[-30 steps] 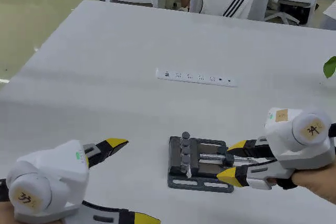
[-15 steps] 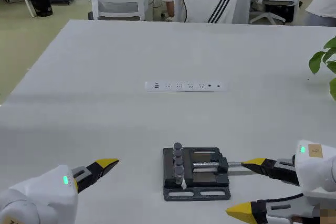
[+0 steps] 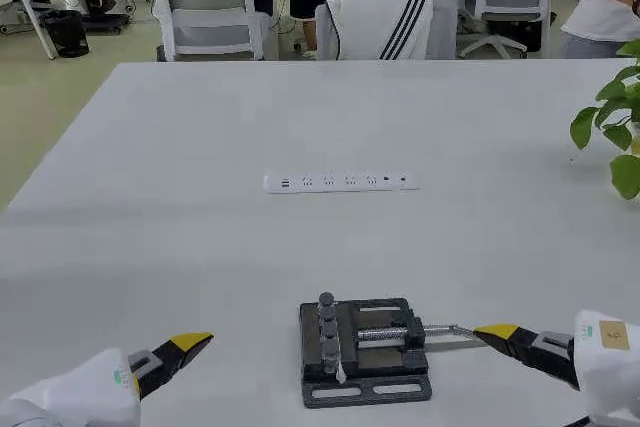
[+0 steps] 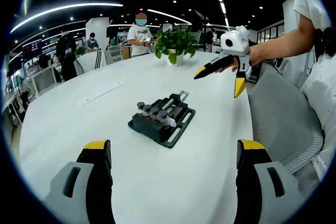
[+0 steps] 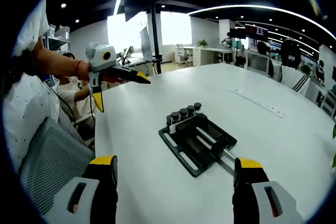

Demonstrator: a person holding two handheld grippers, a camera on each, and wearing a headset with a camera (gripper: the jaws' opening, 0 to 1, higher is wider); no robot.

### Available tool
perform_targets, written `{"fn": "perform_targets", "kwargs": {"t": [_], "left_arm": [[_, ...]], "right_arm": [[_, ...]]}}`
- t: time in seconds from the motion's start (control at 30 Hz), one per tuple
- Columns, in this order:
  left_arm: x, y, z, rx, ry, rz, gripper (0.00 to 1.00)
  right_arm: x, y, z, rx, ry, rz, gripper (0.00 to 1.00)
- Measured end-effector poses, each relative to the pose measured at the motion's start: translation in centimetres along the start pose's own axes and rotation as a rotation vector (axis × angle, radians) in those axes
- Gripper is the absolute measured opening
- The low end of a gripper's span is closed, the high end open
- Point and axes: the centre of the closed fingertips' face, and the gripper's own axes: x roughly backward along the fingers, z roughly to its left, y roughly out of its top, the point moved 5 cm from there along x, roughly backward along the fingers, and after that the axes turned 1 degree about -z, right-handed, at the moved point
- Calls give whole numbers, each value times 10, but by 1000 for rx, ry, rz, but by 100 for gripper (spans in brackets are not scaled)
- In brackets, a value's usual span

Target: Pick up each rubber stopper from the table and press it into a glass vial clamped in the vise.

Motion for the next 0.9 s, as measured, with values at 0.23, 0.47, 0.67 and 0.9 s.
{"fn": "perform_targets", "kwargs": {"t": [0.23,0.47,0.67,0.9], "left_arm": [[-2,1,-4,0,-9,6,99],[-4,1,-8,-1,-19,11,99],[-4,2,-9,2,-19,9,99],[-3,1,-8,3,-20,9,99]], "right_arm": [[2,-1,2,-10,-5,-8,89],[5,1,1,-8,-6,-15,88],[6,2,0,-5,-8,-19,88],[6,2,0,-1,-9,-25,88]]}}
